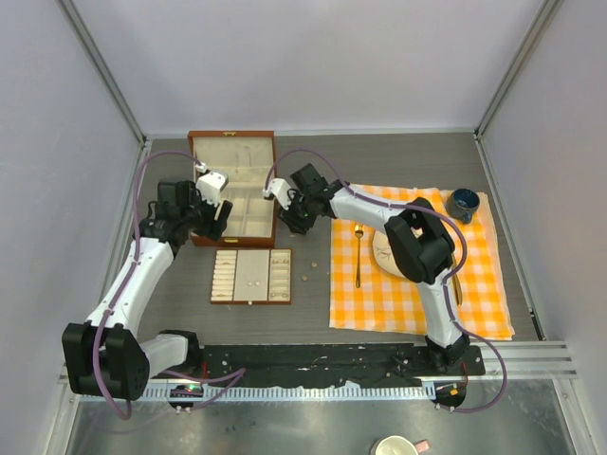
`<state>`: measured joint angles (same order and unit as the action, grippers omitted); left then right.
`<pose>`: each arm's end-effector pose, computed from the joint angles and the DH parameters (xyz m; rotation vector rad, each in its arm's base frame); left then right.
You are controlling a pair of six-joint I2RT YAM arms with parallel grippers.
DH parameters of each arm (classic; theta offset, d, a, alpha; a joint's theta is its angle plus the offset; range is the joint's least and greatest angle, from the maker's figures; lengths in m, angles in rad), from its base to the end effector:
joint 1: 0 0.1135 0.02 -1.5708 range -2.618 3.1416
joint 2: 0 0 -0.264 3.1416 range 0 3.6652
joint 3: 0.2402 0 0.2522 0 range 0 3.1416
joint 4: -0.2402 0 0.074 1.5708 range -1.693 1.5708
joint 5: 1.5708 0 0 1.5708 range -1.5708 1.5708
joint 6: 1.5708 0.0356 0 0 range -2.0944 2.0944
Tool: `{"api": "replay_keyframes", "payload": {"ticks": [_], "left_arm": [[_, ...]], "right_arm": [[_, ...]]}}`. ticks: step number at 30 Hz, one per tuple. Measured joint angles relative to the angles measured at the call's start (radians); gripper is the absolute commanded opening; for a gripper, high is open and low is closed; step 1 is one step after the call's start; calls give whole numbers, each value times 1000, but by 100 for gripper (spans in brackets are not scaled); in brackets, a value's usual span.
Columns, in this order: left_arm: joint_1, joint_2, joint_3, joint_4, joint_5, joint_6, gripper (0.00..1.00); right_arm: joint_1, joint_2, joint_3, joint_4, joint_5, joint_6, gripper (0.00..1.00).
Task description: Organize the mixed jewelry
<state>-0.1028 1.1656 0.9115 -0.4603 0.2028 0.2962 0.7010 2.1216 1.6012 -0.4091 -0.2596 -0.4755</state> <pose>0.2483 -0.0328 0.2813 0.5528 2.2025 -0.1298 0.3498 0.3071 0.1818 -1.4786 2.0213 0.4180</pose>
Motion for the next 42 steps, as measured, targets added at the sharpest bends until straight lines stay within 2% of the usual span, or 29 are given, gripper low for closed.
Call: {"api": "replay_keyframes", "payload": {"ticks": [42], "left_arm": [[0,0,-28,7,0,3,72]], "right_arm": [[4,47,29,3,32,91,38]]}}
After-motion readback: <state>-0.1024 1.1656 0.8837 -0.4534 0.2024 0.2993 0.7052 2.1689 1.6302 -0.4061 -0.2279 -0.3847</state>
